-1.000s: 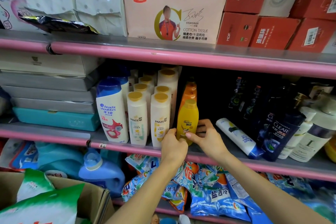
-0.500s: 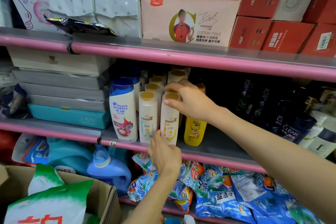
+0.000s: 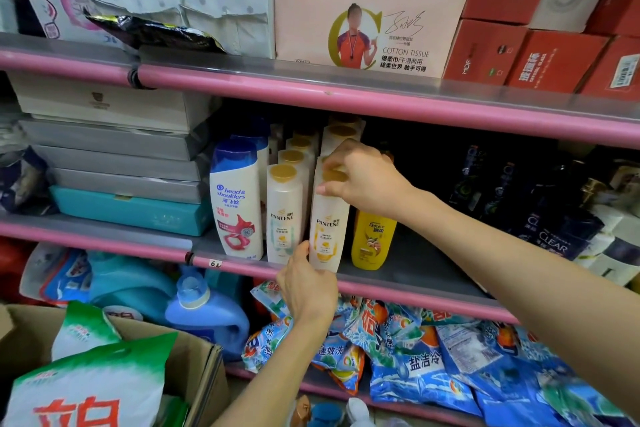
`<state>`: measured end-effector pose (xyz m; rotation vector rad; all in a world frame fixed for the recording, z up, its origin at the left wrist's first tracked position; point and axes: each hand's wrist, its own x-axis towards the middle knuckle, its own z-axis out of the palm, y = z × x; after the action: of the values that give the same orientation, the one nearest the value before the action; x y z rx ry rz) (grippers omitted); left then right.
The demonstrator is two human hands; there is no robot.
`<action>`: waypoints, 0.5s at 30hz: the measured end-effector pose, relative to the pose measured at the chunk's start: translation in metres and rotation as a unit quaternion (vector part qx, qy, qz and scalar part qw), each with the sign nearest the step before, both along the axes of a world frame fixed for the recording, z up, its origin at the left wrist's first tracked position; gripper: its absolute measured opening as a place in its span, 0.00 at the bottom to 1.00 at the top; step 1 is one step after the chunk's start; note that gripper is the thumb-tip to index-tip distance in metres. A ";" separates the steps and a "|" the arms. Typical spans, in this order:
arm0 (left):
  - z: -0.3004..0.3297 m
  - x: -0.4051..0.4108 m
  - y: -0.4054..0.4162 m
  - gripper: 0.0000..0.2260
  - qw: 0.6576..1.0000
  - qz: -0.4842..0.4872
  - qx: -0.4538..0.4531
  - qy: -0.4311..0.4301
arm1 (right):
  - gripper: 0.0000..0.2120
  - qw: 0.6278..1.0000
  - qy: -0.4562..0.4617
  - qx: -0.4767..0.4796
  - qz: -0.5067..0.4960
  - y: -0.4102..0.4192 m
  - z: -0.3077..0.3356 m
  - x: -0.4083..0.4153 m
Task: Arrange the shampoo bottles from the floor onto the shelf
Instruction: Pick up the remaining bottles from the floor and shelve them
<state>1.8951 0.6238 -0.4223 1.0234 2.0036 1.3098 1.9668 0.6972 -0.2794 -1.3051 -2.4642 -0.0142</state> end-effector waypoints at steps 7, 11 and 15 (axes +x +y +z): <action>0.000 0.009 0.003 0.24 0.996 0.004 -0.027 0.080 | 0.14 0.995 0.097 -0.036 -0.011 0.011 0.016 0.006; -0.005 0.015 0.008 0.29 0.983 0.009 -0.061 0.170 | 0.19 0.995 -0.031 -0.086 0.032 0.026 0.025 0.010; -0.006 0.018 0.015 0.30 0.973 0.031 -0.094 0.211 | 0.21 0.987 -0.107 -0.105 0.060 0.034 0.028 0.008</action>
<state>1.9127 0.6393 -0.4286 1.2333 2.4350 0.9624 1.9744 0.7311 -0.2512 -1.2951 -2.7877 0.1468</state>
